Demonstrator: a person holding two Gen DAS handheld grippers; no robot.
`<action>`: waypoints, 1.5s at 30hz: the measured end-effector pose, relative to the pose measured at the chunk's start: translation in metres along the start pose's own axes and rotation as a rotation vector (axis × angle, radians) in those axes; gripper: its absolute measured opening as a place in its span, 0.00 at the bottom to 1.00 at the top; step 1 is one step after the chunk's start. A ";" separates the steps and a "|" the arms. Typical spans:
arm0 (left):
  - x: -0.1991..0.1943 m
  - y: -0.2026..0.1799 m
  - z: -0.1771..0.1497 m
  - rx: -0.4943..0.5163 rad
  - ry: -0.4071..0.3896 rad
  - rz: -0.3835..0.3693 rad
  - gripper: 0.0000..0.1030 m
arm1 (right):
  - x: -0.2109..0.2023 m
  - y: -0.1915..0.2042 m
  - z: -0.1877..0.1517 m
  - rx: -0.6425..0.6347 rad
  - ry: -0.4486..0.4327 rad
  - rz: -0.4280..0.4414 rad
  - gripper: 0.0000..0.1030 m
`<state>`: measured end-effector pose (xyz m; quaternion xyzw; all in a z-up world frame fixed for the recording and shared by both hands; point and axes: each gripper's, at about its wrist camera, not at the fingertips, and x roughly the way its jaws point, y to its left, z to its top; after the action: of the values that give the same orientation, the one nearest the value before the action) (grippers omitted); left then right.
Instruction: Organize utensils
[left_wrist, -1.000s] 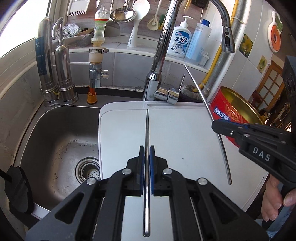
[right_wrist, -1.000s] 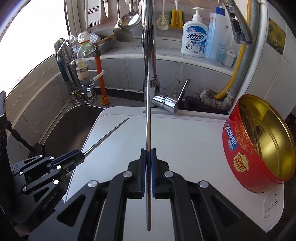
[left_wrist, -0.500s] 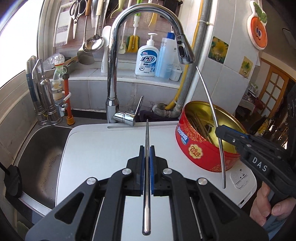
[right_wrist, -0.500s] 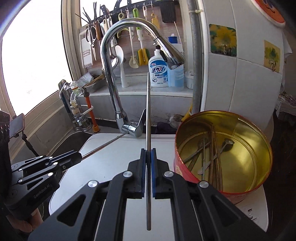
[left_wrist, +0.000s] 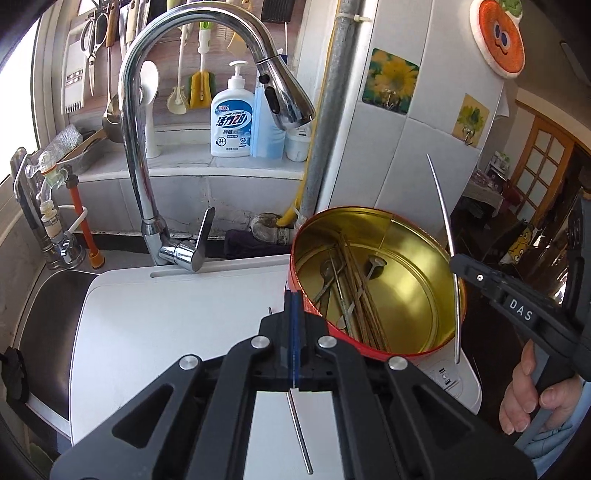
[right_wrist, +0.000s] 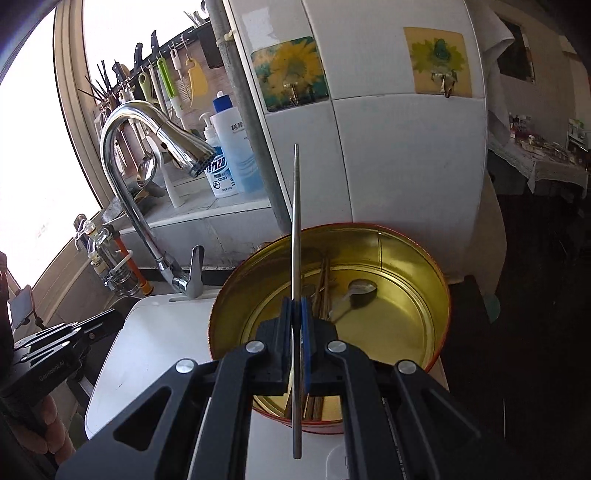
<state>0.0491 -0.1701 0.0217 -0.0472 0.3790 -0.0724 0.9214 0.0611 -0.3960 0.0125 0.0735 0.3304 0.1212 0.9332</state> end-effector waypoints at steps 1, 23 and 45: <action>0.004 0.003 0.004 -0.004 0.006 -0.015 0.00 | 0.003 -0.002 0.004 0.009 0.011 -0.006 0.06; 0.114 -0.033 0.047 0.108 0.257 -0.192 0.01 | 0.120 -0.049 0.022 0.220 0.482 0.030 0.06; 0.101 -0.041 0.036 0.203 0.193 -0.139 0.80 | 0.088 -0.052 0.028 0.259 0.323 -0.053 0.87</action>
<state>0.1409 -0.2262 -0.0168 0.0272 0.4522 -0.1781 0.8736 0.1549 -0.4232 -0.0299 0.1635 0.4901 0.0633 0.8538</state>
